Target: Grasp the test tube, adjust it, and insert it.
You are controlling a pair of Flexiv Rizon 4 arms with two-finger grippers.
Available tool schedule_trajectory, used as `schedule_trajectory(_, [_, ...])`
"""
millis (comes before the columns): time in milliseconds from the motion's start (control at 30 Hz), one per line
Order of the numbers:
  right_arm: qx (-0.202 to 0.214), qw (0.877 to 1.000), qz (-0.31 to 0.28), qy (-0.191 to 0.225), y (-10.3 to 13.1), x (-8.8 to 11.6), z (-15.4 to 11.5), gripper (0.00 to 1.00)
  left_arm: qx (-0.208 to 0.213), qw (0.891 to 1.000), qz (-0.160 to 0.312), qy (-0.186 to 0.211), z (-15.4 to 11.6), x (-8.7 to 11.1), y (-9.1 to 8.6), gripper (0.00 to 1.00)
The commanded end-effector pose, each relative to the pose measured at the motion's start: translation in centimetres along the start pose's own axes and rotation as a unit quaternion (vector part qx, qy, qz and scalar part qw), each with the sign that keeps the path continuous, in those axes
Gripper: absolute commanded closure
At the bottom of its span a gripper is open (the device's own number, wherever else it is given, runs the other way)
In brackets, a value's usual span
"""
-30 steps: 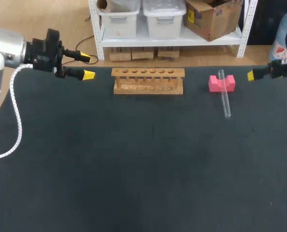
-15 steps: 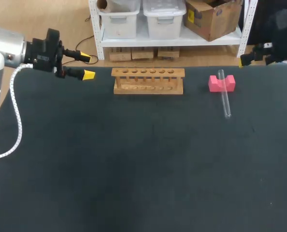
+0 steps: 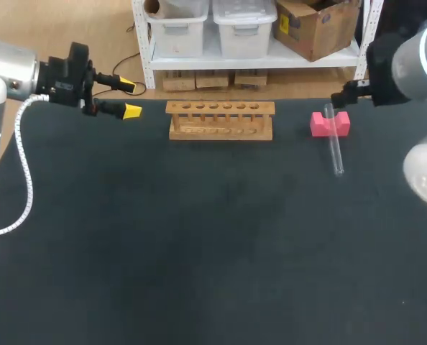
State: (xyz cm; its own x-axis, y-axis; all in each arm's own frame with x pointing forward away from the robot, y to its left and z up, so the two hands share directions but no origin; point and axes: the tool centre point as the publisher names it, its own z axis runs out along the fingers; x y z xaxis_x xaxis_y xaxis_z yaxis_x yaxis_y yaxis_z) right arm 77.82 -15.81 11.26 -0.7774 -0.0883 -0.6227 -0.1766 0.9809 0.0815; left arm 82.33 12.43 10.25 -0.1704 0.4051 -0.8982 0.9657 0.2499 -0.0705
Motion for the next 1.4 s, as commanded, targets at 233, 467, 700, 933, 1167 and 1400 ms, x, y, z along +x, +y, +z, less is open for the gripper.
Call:
schedule_trajectory(233, [0.160,0.987,-0.008,-0.020,1.4,1.4,2.7,0.00,-0.001,1.000,0.001,-0.001,0.0,0.1,-0.1,0.00])
schedule_trajectory(467, [0.161,0.986,-0.013,-0.037,1.1,3.0,3.4,0.00,-0.001,1.000,0.001,-0.001,0.0,0.1,-0.1,0.00])
schedule_trajectory(700, [0.152,0.987,-0.039,-0.036,1.1,3.9,4.8,0.00,-0.001,1.000,0.001,-0.001,0.0,0.1,-0.1,0.00])
schedule_trajectory(933, [0.144,0.988,-0.045,-0.043,0.9,4.6,6.4,0.00,-0.001,1.000,0.001,-0.001,0.0,0.1,-0.1,0.00])
schedule_trajectory(1167, [0.135,0.989,-0.040,-0.048,0.5,5.3,8.1,0.00,-0.001,1.000,0.001,-0.001,0.0,0.1,-0.1,0.00])
schedule_trajectory(1400, [0.124,0.990,-0.036,-0.061,0.1,5.4,9.0,0.00,-0.001,1.000,0.001,-0.001,0.0,0.1,-0.1,0.00])
